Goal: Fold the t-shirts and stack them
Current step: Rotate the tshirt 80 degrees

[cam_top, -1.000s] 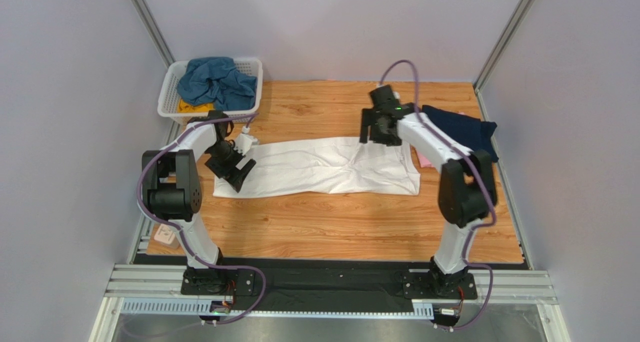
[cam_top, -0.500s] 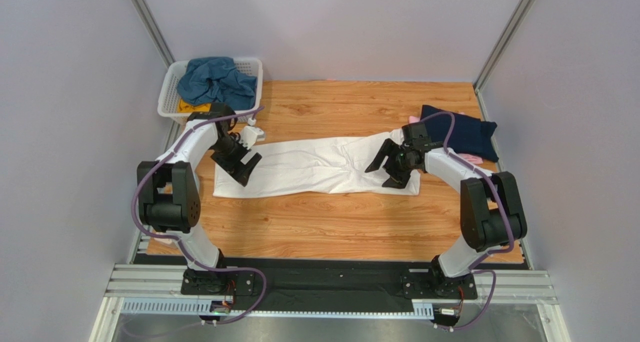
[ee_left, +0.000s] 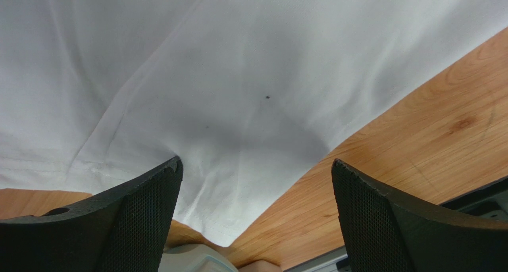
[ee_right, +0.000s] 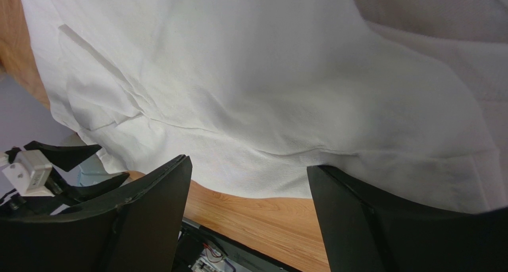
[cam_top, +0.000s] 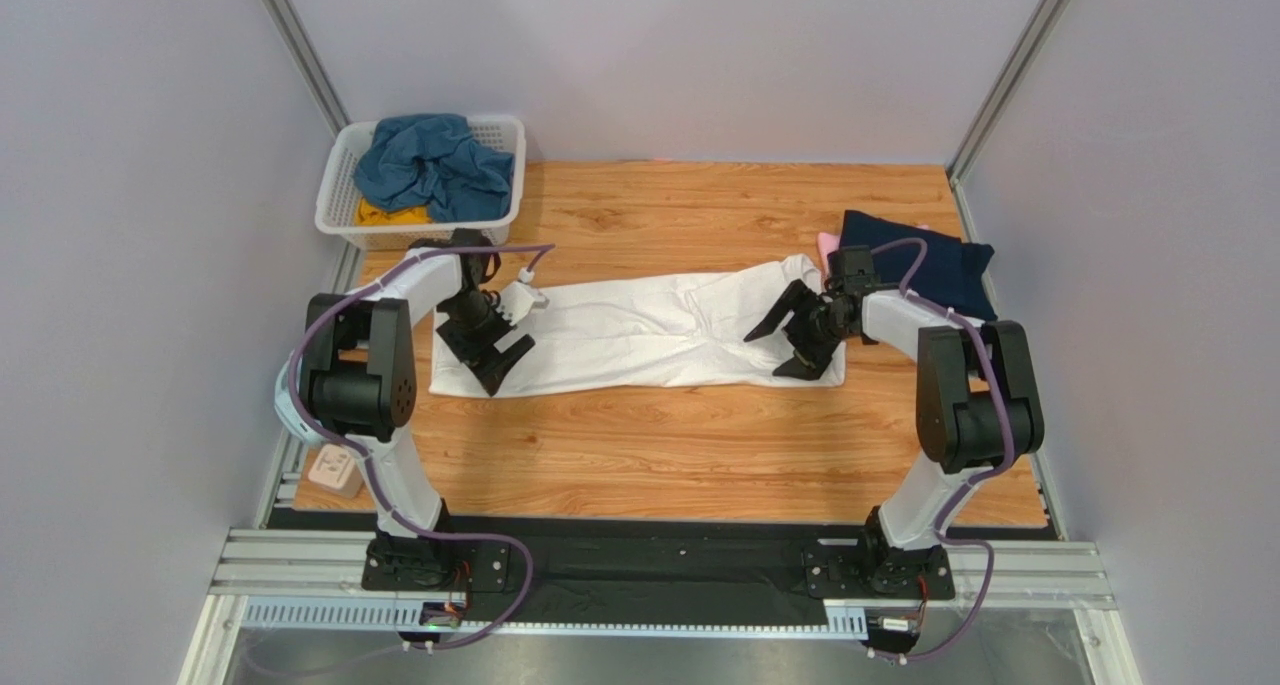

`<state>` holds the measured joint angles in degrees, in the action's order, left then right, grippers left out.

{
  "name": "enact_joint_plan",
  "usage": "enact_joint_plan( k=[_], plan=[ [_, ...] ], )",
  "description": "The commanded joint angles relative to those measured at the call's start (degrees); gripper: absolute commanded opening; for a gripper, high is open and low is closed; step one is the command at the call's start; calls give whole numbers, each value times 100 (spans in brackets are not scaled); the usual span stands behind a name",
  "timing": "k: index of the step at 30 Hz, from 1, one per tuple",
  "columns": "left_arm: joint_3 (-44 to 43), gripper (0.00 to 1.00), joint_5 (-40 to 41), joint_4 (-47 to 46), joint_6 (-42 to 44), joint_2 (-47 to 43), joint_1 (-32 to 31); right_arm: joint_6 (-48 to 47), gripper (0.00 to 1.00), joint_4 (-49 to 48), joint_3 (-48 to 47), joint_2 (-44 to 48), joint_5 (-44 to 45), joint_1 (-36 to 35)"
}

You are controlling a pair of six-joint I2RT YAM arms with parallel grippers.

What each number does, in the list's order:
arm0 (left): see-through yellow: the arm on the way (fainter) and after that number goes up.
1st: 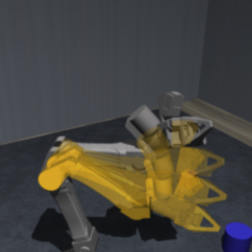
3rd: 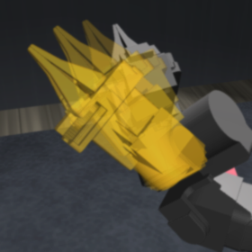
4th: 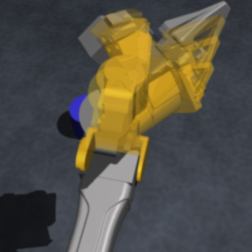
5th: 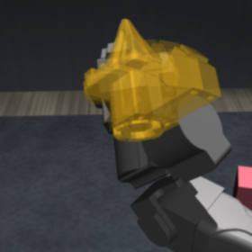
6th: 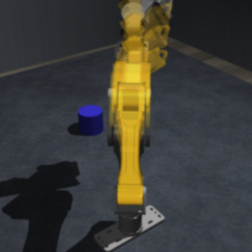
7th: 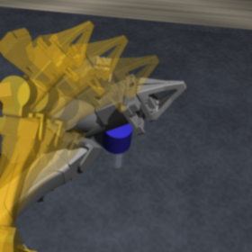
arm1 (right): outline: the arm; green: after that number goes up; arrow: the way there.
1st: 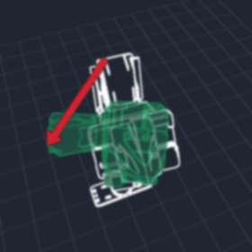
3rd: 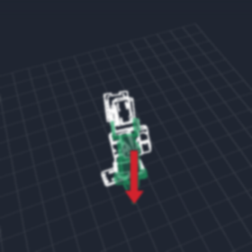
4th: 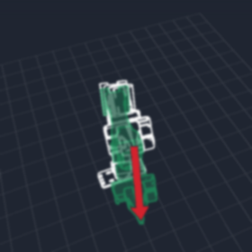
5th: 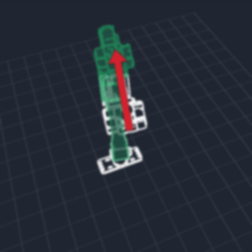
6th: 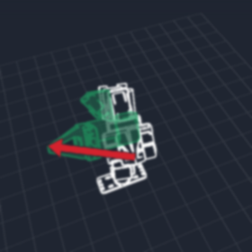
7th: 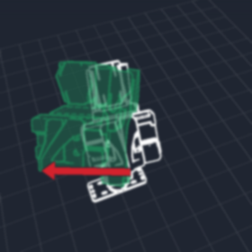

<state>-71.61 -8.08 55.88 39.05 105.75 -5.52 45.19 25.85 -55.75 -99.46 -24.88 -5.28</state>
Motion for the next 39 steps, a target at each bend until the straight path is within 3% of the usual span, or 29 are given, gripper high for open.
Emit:
enact_joint_plan(
  k=[1, 11, 20, 26, 32, 39],
  plan=[
    [174, 100, 219, -182, 296, 94, 209, -414, 80, 61, 249, -328, 731, 273],
    [824, 100, 597, -464, 692, 86, 701, -704, 80, 245, 204, -293, 704, 475],
    [842, 100, 544, -209, 736, -301, 824, -872, 80, 570, 73, 75, 669, 800],
    [430, 100, 35, 370, 543, -599, 754, -600, 81, 500, -743, 357, -192, 625],
    [130, 100, -142, 617, 428, -784, 640, -310, 81, 299, -2078, -485, -543, 317],
    [130, 100, -150, 626, 384, -741, 622, 51, 81, -62, -2406, -1497, -939, -95]
  ],
)
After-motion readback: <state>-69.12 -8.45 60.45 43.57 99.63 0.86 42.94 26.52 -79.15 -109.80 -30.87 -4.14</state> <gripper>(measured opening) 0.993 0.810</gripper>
